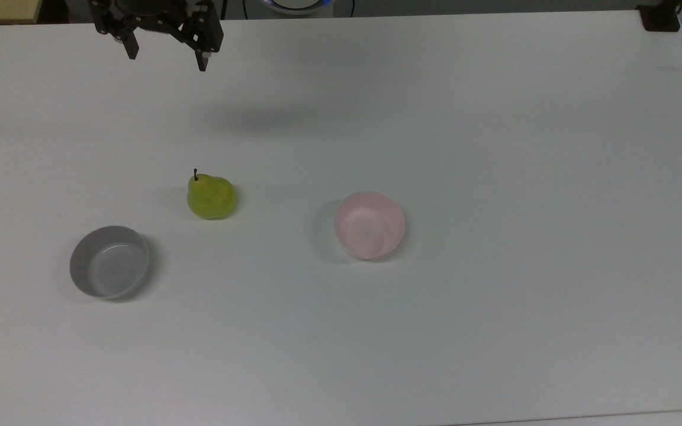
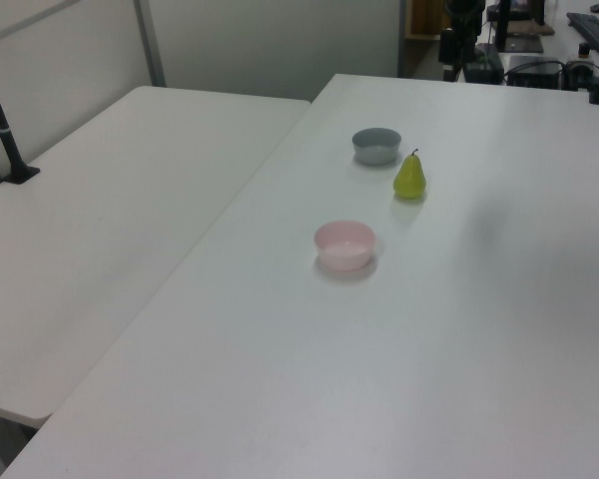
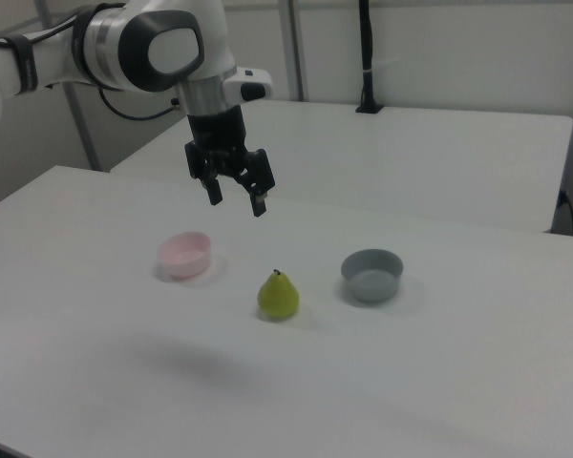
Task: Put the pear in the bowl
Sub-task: 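Lower the open gripper down over the yellow-green pear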
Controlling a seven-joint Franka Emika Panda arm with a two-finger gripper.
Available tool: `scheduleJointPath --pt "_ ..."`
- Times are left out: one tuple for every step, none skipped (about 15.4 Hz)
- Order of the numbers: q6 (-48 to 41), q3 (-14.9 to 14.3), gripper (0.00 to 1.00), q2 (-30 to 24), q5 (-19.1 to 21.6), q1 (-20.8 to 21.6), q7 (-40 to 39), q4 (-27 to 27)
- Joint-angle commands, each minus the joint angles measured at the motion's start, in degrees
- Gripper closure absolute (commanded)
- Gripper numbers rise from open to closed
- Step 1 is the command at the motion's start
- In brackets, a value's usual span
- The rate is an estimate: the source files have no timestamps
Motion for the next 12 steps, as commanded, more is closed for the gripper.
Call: scheduleJointPath --pt "-1.96 0.82 0.0 -1.03 -0.07 -0.49 0.18 -0.85" --pt "-1.88 0.82 0.0 -1.03 -0.07 -0.49 0.09 -0.85" --pt "-1.79 0.82 0.0 -0.86 -0.07 -0.49 0.09 -0.85" --pt "-1.7 0.82 0.0 -0.68 -0.07 -0.49 0.09 -0.76" --pt "-1.7 0.82 0.0 -0.68 0.02 -0.49 0.0 -0.76" --pt "-1.87 0.82 0.0 -0.68 0.02 -0.49 0.0 -0.41" --pt "-1.96 0.82 0.0 -0.68 0.11 -0.57 0.0 -0.24" --pt "-1.96 0.82 0.0 -0.59 0.11 -0.57 0.09 -0.15" --pt "-1.88 0.82 0.0 -0.51 0.2 -0.49 0.0 -0.15" --pt "-1.44 0.64 0.0 -0.33 0.89 -0.49 0.0 -0.06" --pt "-1.17 0.29 0.0 0.11 2.03 -0.49 -0.09 0.03" --pt "-0.65 0.12 0.0 1.24 3.09 -0.49 -0.52 0.81"
